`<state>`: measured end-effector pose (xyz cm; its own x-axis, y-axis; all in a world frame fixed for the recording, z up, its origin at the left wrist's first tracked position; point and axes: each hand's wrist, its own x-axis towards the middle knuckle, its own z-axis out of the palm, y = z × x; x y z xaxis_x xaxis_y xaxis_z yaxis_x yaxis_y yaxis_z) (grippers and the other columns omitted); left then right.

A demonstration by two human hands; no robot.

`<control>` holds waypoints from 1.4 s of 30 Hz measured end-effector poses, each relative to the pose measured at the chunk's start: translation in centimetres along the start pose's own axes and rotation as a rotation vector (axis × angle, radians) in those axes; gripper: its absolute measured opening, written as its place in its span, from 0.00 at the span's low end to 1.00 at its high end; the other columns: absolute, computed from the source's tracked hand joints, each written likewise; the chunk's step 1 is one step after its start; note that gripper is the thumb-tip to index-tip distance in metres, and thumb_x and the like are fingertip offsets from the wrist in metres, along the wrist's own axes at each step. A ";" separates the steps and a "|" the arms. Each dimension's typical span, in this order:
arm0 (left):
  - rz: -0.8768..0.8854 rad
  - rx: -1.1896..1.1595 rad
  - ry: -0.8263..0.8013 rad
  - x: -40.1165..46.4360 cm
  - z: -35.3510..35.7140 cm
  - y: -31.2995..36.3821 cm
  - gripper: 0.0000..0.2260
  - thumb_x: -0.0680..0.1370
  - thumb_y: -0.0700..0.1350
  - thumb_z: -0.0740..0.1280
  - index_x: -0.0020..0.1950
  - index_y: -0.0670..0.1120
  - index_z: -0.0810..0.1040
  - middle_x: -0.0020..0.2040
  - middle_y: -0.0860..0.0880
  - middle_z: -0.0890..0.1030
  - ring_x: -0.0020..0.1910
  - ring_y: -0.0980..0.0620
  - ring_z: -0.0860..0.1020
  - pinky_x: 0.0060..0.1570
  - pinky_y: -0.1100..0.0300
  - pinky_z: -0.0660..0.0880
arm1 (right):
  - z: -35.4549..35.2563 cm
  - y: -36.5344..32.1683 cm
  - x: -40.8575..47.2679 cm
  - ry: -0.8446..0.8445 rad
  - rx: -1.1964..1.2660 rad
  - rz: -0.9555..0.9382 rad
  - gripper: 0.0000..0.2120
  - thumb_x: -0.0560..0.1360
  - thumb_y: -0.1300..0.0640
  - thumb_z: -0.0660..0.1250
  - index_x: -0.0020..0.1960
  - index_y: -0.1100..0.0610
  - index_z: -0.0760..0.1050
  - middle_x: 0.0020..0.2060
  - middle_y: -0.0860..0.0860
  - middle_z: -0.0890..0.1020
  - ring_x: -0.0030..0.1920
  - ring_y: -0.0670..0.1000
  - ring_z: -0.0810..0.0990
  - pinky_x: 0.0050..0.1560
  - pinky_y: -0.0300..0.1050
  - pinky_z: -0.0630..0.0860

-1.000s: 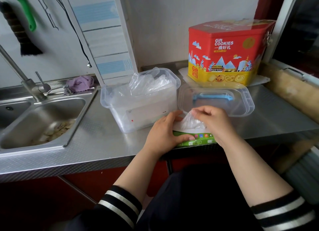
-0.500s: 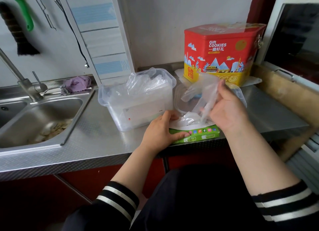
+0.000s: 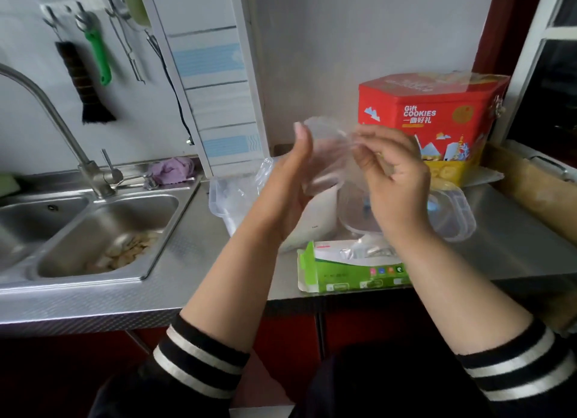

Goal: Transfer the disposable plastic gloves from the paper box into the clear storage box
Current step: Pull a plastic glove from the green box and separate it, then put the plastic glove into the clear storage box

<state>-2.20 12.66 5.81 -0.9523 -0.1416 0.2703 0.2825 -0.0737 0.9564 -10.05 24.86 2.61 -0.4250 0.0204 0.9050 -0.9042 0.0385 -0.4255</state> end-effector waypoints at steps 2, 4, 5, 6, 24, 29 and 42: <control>0.040 0.078 0.092 1.1 -1.0 1.6 0.10 0.80 0.50 0.63 0.45 0.48 0.81 0.42 0.54 0.84 0.46 0.59 0.81 0.44 0.65 0.75 | 2.0 0.5 0.6 0.009 -0.147 -0.208 0.09 0.77 0.57 0.68 0.52 0.61 0.83 0.52 0.55 0.83 0.52 0.57 0.80 0.56 0.51 0.75; 0.088 0.145 0.244 2.6 -2.6 2.2 0.07 0.79 0.43 0.67 0.41 0.50 0.77 0.35 0.55 0.80 0.35 0.59 0.78 0.35 0.67 0.73 | 3.8 1.1 1.8 -0.018 -0.275 -0.303 0.11 0.77 0.55 0.69 0.56 0.59 0.82 0.56 0.54 0.82 0.54 0.58 0.79 0.57 0.56 0.74; 0.097 0.174 0.316 3.3 -3.4 2.3 0.06 0.78 0.42 0.68 0.42 0.50 0.77 0.35 0.54 0.79 0.31 0.59 0.77 0.31 0.66 0.72 | 4.7 1.4 2.1 -0.062 -0.352 -0.316 0.13 0.77 0.55 0.69 0.60 0.59 0.80 0.59 0.54 0.81 0.57 0.58 0.78 0.59 0.57 0.72; 0.101 0.235 0.388 4.0 -4.6 2.2 0.04 0.78 0.41 0.69 0.45 0.49 0.77 0.36 0.53 0.79 0.28 0.60 0.75 0.29 0.65 0.72 | 5.6 1.7 2.3 -0.121 -0.414 -0.329 0.16 0.77 0.55 0.68 0.63 0.58 0.78 0.62 0.54 0.79 0.60 0.58 0.76 0.62 0.57 0.71; -0.242 1.985 -0.050 7.0 -13.7 -3.1 0.14 0.77 0.38 0.63 0.58 0.53 0.77 0.58 0.48 0.77 0.61 0.45 0.71 0.60 0.52 0.64 | 14.4 7.8 3.1 -1.520 -0.721 0.296 0.11 0.76 0.57 0.66 0.58 0.53 0.80 0.55 0.50 0.81 0.52 0.53 0.78 0.50 0.42 0.71; -0.317 1.852 -0.028 6.8 -15.1 -3.0 0.18 0.75 0.48 0.70 0.65 0.54 0.72 0.58 0.53 0.80 0.60 0.49 0.75 0.58 0.54 0.64 | 12.5 6.8 4.8 -1.196 -0.666 0.183 0.08 0.74 0.52 0.69 0.54 0.48 0.80 0.47 0.45 0.76 0.49 0.50 0.74 0.46 0.41 0.67; 0.625 1.436 0.496 3.3 -8.8 -0.5 0.13 0.76 0.35 0.59 0.56 0.43 0.79 0.50 0.45 0.82 0.48 0.43 0.78 0.47 0.52 0.73 | 0.6 2.4 2.1 -0.653 -0.046 0.418 0.07 0.77 0.55 0.68 0.47 0.58 0.80 0.36 0.53 0.82 0.35 0.47 0.78 0.40 0.43 0.74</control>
<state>-4.50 3.57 5.24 -0.5305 -0.0999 0.8418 -0.0155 0.9940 0.1082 -13.15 24.39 3.51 -0.6830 -0.5498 0.4810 -0.6664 0.1993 -0.7185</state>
